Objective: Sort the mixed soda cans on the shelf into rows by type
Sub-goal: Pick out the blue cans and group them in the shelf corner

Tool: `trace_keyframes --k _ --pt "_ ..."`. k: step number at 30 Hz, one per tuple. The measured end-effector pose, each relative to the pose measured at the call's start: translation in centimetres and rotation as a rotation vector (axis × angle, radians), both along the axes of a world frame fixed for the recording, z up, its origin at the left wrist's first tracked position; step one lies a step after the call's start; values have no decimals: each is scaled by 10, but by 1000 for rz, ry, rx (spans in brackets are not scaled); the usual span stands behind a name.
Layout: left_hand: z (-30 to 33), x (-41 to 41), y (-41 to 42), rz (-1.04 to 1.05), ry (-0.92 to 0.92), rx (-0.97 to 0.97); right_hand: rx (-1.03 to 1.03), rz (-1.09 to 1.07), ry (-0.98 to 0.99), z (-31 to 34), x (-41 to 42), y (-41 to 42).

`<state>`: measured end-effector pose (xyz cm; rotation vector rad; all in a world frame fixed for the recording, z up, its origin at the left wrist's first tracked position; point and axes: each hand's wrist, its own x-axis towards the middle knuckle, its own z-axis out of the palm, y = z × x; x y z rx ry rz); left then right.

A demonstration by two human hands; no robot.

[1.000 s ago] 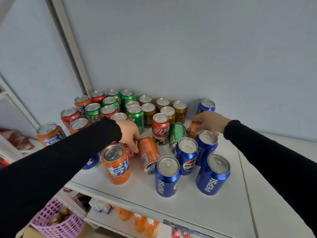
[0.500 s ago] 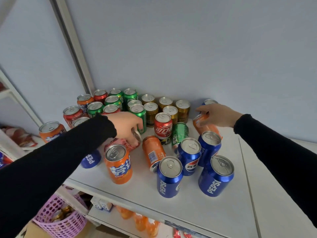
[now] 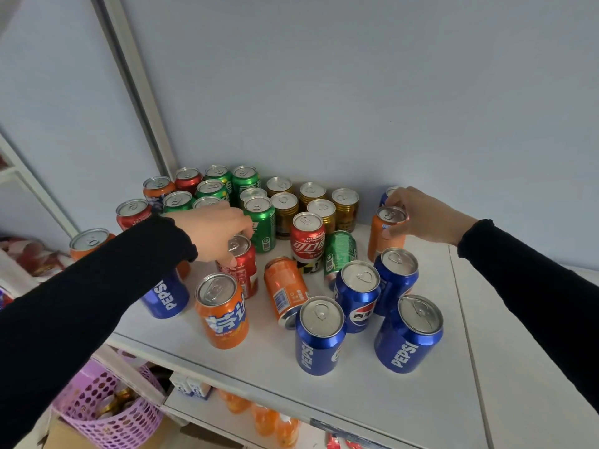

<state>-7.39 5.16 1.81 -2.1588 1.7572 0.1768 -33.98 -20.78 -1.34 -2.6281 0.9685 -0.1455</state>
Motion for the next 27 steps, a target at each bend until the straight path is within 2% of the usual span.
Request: trace_keyframes --k 8,11,14,17,21,24,27 --pt "11 -17 -9 27 -28 86 -85 20 238 23 0 3" --pt "10 -26 -17 3 -31 63 -91 29 186 33 5 10" --pt "4 -41 -29 11 -8 137 -55 155 142 39 24 31" --pt "-6 -52 -42 62 -7 236 -17 266 354 29 47 42" --pt "-17 -55 -50 152 36 299 -64 259 586 18 65 45" --pt "-16 -58 -53 185 112 305 -40 273 654 13 73 46" --pt "-16 -57 -54 161 164 251 31 273 605 10 73 44"
